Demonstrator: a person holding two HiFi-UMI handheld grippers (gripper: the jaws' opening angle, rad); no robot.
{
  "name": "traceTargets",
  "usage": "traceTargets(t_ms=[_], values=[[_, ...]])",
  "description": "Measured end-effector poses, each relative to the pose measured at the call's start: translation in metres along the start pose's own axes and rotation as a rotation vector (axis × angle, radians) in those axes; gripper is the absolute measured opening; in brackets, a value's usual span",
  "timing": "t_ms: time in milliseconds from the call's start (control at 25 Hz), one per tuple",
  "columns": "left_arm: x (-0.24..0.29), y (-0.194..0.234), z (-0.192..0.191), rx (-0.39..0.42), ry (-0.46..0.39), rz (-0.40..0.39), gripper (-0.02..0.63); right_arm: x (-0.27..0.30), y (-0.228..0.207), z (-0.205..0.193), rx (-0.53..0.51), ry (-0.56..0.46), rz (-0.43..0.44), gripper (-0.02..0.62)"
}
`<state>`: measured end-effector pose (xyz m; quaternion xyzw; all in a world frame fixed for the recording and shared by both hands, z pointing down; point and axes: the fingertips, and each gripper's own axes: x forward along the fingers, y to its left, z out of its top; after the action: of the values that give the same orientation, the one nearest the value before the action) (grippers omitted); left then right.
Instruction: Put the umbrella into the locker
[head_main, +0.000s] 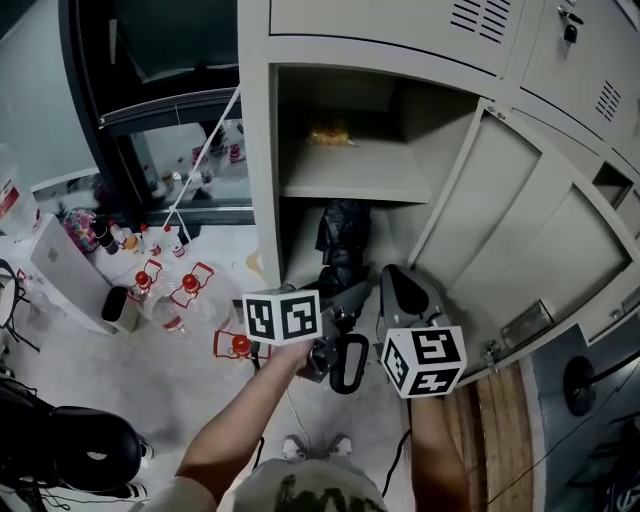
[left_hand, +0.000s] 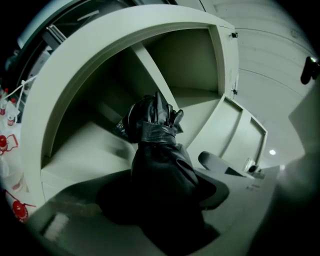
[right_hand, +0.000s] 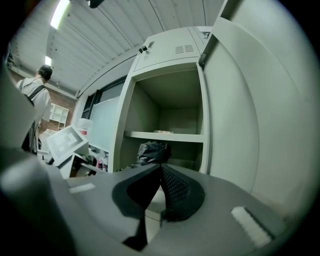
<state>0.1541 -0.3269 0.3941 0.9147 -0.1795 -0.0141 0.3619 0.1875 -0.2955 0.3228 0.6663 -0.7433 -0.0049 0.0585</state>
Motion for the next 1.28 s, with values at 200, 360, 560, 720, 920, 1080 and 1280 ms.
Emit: traceTargets(t_ms=[200, 360, 560, 720, 920, 1080, 1280], values=[[0.015, 0.013, 0.017, -0.108, -0.049, 0.012, 0.291, -0.002, -0.007, -0.004, 0.009, 0.003, 0.009, -0.002], [0.026, 0.021, 0.034, -0.171, -0.113, 0.025, 0.291, -0.002, -0.012, -0.010, 0.024, 0.010, 0.021, -0.002], [0.038, 0.031, 0.047, -0.181, -0.146, 0.055, 0.291, -0.002, -0.020, -0.015, 0.035, 0.015, 0.039, -0.002], [0.047, 0.040, 0.056, -0.179, -0.160, 0.089, 0.291, 0.003, -0.023, -0.018, 0.034, 0.020, 0.067, -0.002], [0.060, 0.051, 0.065, -0.191, -0.176, 0.125, 0.295, 0.009, -0.025, -0.020, 0.043, 0.019, 0.107, -0.002], [0.067, 0.060, 0.071, -0.207, -0.199, 0.150, 0.296, 0.015, -0.025, -0.021, 0.053, 0.021, 0.147, -0.002], [0.075, 0.076, 0.068, -0.231, -0.173, 0.202, 0.298, 0.020, -0.022, -0.027, 0.062, 0.033, 0.176, 0.000]])
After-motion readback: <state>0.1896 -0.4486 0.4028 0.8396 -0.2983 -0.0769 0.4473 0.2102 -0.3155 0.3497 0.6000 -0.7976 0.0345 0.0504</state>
